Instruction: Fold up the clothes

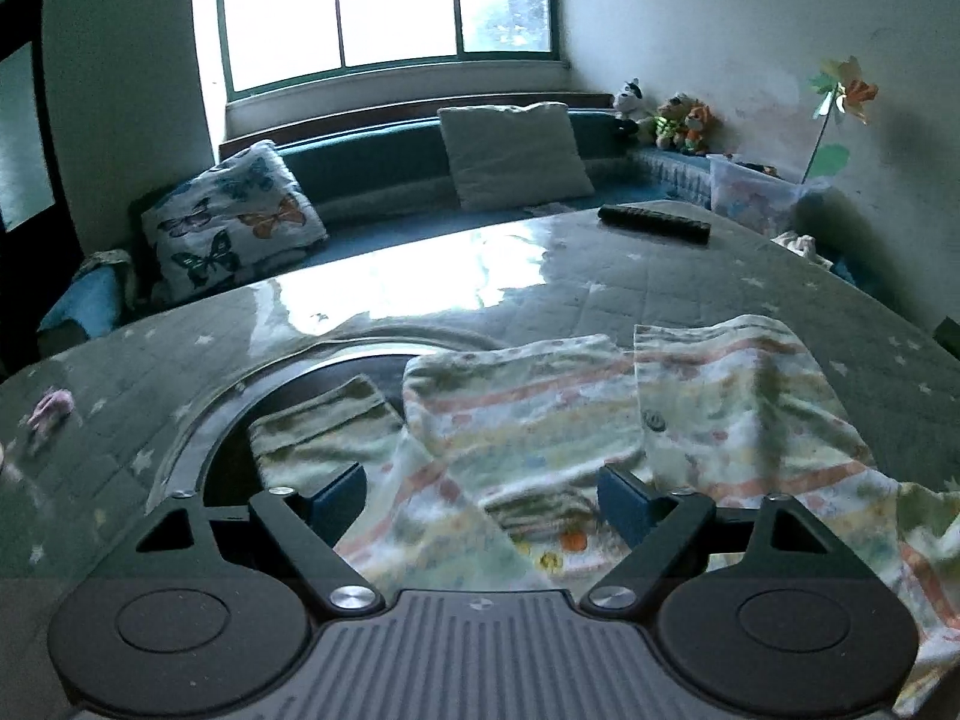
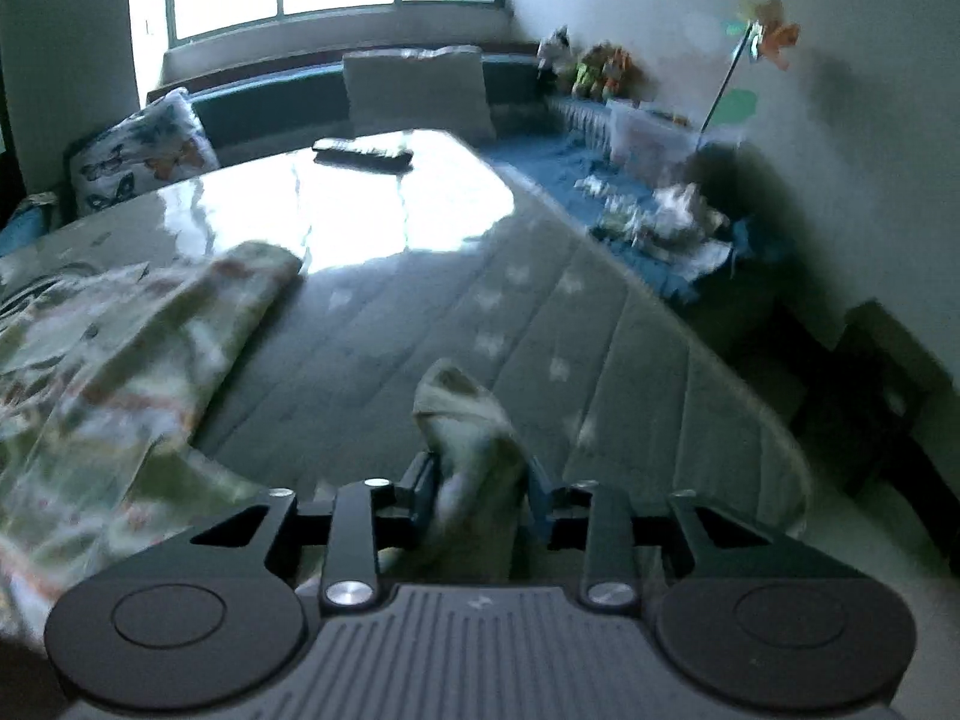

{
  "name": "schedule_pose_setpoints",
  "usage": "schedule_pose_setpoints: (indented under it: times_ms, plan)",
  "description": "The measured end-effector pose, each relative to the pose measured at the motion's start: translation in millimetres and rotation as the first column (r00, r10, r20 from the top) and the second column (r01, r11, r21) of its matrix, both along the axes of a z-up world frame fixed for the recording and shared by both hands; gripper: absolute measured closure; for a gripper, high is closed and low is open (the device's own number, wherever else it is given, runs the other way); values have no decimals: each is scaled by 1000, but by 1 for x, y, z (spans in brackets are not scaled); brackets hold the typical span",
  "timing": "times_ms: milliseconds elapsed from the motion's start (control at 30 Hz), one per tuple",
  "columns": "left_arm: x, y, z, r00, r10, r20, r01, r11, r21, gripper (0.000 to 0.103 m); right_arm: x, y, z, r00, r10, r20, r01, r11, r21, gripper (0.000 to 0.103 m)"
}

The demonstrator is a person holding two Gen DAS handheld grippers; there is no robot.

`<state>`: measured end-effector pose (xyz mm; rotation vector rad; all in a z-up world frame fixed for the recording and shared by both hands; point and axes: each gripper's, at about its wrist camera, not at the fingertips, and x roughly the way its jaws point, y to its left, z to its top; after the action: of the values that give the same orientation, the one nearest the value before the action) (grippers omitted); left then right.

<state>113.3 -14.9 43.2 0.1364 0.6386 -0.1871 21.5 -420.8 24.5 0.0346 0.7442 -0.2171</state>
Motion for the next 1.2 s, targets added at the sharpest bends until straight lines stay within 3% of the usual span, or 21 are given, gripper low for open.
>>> schedule_pose_setpoints:
  times_ms: [133,233,400,567,733,833,867,933,1200]
  plan:
    - [29,5,-7,999,1,-34,-2,1000,-21,24,22,8,15,998,26,56,-25,999,-25,60]
    - [49,7,-15,999,1,-46,-2,1000,-23,26,38,24,18,992,102,69,-102,995,-5,60]
    - [82,8,-30,998,22,-67,-21,1000,17,29,70,56,7,969,247,27,-249,965,88,60]
    - [106,11,-44,994,42,-103,-37,998,44,36,101,72,-8,953,304,-10,-300,944,135,60]
    - [114,21,-53,991,40,-131,-38,999,19,64,120,77,-18,952,304,-41,-294,942,163,61]
    - [113,24,-53,992,42,-116,-41,999,16,92,126,80,-21,948,315,-38,-306,940,153,62]
    - [112,25,-54,993,43,-111,-42,999,15,96,128,82,-21,947,318,-39,-310,939,147,64]
    - [111,30,-53,993,54,-106,-54,999,8,98,132,87,-22,943,329,-40,-322,938,132,70]
    - [102,53,-50,989,135,-69,-133,991,27,100,158,123,-23,921,389,-34,-385,919,85,72]
